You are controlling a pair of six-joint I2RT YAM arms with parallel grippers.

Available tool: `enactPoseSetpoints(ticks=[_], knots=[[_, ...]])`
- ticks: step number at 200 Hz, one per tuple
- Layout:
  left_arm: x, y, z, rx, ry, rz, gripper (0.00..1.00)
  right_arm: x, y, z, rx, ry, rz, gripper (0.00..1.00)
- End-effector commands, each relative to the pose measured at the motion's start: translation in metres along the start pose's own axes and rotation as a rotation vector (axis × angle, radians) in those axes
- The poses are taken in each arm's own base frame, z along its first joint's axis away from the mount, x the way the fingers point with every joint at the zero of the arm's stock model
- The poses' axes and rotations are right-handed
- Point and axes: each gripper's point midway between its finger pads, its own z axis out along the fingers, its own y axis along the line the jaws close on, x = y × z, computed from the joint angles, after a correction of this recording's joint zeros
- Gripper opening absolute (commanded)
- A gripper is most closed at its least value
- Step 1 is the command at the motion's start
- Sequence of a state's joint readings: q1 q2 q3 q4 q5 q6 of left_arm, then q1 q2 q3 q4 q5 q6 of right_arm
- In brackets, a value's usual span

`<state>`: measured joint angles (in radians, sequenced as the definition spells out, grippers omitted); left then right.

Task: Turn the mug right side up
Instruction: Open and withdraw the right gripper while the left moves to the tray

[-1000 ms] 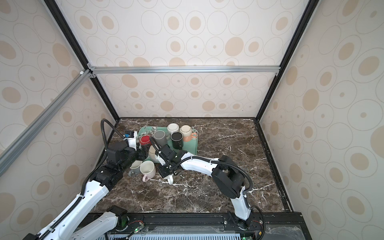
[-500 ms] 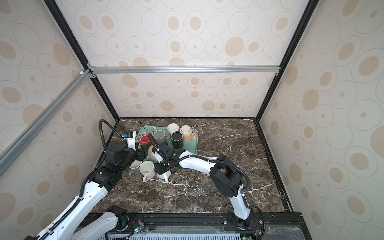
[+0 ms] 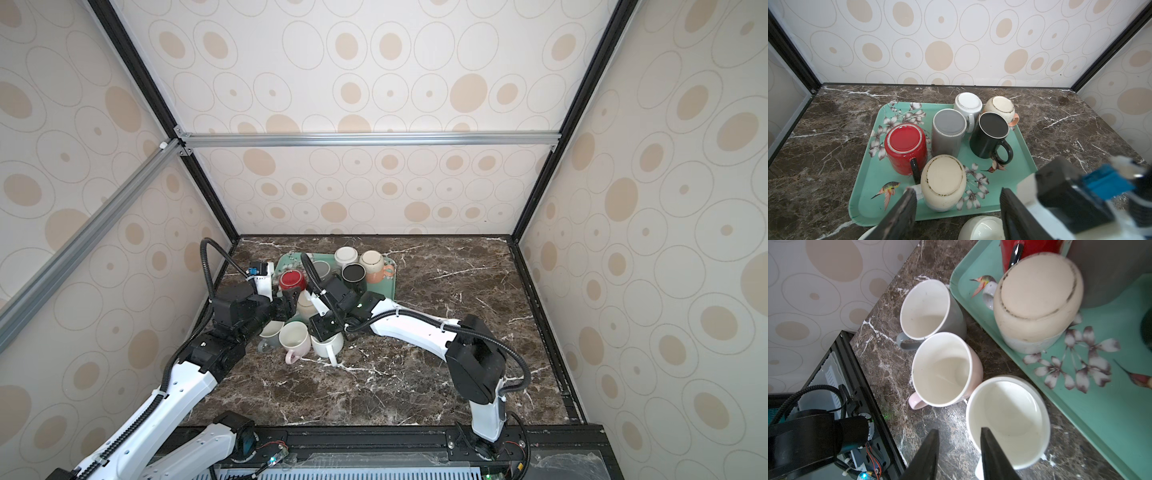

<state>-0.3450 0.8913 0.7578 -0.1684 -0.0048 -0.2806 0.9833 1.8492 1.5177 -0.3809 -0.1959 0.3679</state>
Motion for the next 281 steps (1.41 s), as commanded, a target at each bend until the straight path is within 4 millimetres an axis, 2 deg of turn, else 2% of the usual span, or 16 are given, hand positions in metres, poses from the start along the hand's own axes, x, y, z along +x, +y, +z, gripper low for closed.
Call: enactPoseSetpoints(ticks=[1,38,71,100,122,148,219,253,281], knots=[[-0.018,-0.006,-0.004,0.018,-0.029,-0.009,0.64,-0.004,-0.014,-0.018,0.073,-0.047,-0.021,0.37],[-0.013,-0.014,0.007,0.058,0.004,-0.031,0.63,-0.005,-0.039,-0.043,0.147,-0.124,-0.006,0.38],[-0.004,-0.016,0.022,0.054,0.082,-0.049,0.63,0.002,-0.078,-0.065,0.202,-0.175,0.076,0.39],[0.02,0.0,0.036,-0.048,0.219,-0.048,0.65,0.016,-0.111,-0.078,0.225,-0.189,0.167,0.4],[0.044,0.009,0.046,-0.096,0.344,-0.032,0.66,0.025,-0.128,-0.083,0.234,-0.182,0.211,0.4],[0.067,0.013,0.06,-0.11,0.452,-0.008,0.66,0.032,-0.138,-0.086,0.24,-0.175,0.236,0.4],[0.086,0.025,0.087,-0.125,0.55,-0.002,0.7,0.046,-0.149,-0.082,0.238,-0.149,0.268,0.41],[0.089,0.005,0.1,0.003,0.501,-0.053,0.68,0.049,-0.153,-0.081,0.241,-0.145,0.274,0.41],[0.087,0.0,0.105,0.029,0.474,-0.078,0.66,0.05,-0.154,-0.081,0.24,-0.145,0.277,0.41]])
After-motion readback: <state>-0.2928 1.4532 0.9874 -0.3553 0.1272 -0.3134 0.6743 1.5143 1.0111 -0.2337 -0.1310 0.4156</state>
